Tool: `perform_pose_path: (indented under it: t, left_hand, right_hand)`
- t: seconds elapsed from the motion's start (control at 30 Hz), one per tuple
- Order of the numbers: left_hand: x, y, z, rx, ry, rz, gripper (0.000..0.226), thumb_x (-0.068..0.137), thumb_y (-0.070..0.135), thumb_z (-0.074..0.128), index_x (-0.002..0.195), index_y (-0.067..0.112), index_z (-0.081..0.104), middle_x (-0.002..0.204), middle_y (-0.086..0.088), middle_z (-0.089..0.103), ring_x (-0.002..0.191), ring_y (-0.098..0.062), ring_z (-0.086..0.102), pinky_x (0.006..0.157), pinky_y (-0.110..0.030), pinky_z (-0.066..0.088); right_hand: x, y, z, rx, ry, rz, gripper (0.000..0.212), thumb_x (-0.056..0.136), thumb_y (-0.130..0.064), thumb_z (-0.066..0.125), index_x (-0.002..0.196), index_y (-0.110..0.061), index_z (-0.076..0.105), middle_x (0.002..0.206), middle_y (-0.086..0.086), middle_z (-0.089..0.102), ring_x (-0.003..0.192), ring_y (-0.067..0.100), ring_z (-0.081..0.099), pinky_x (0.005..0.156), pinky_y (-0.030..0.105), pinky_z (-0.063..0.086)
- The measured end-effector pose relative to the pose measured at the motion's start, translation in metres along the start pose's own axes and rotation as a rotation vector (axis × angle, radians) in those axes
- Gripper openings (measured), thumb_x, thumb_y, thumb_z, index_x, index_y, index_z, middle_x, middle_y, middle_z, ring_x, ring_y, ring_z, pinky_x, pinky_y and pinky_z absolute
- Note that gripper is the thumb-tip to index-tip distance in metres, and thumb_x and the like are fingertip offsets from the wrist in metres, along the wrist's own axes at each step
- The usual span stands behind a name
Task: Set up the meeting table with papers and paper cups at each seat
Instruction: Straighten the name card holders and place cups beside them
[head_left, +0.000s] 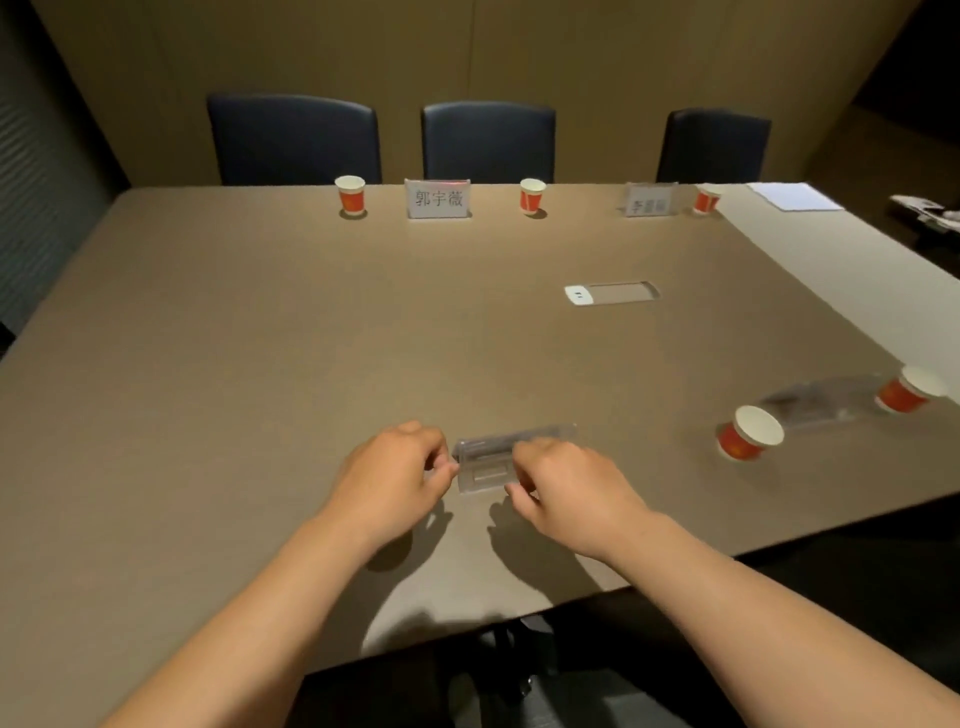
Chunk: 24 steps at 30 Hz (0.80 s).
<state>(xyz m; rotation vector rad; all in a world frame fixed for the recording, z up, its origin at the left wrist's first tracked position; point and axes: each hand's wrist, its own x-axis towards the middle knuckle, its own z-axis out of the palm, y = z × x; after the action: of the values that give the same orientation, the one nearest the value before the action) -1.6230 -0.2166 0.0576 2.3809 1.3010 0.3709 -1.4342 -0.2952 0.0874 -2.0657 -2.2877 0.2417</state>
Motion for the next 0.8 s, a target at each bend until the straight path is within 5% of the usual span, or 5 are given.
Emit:
perform_pose_path:
  t: [0.1,0.23,0.37,0.63,0.8]
  left_hand:
    - [0.020,-0.016,0.004,0.045,0.040,-0.097,0.018,0.086,0.045,0.059,0.095,0.029,0.058,0.099,0.008,0.058,0.100,-0.017,0.055,0.078,-0.033,0.049]
    - [0.035,-0.037,0.018,0.166,-0.114,-0.407,0.066,0.073,0.064,0.062,0.127,0.029,0.045,0.125,0.002,0.049,0.117,-0.024,0.049,0.091,-0.041,0.047]
    - [0.039,-0.055,0.042,0.263,-0.254,-0.575,0.085,0.065,0.070,0.067,0.131,0.026,0.036,0.123,-0.002,0.044,0.112,-0.028,0.051,0.085,-0.041,0.047]
    - [0.055,-0.069,0.062,0.184,-0.297,-0.550,0.056,0.076,0.040,0.070,0.123,0.021,0.048,0.116,-0.006,0.047,0.104,-0.031,0.052,0.082,-0.039,0.053]
    - [0.062,-0.088,0.067,0.095,-0.289,-0.423,0.056,0.085,0.027,0.060,0.137,0.036,0.041,0.140,-0.006,0.038,0.121,-0.034,0.038,0.097,-0.045,0.043]
  right_hand:
    - [0.044,0.023,0.007,-0.050,0.018,-0.050,0.022,0.089,-0.029,0.054,0.104,-0.013,0.055,0.108,0.010,0.060,0.101,0.032,0.056,0.081,0.037,0.046]
    - [0.088,0.053,0.033,-0.117,-0.040,-0.051,0.039,0.086,-0.020,0.057,0.125,-0.018,0.053,0.124,0.006,0.057,0.115,0.030,0.050,0.094,0.038,0.041]
    - [0.120,0.069,0.056,-0.094,-0.183,0.007,0.043,0.094,-0.020,0.047,0.136,-0.016,0.043,0.138,0.007,0.051,0.128,0.030,0.044,0.104,0.037,0.034]
    - [0.134,0.085,0.084,-0.094,-0.264,0.049,0.035,0.077,-0.004,0.057,0.107,-0.021,0.061,0.105,0.005,0.061,0.103,0.030,0.060,0.082,0.035,0.045]
    - [0.135,0.090,0.091,-0.098,-0.262,0.002,0.037,0.077,-0.005,0.057,0.111,-0.019,0.057,0.108,0.006,0.059,0.103,0.030,0.056,0.081,0.037,0.046]
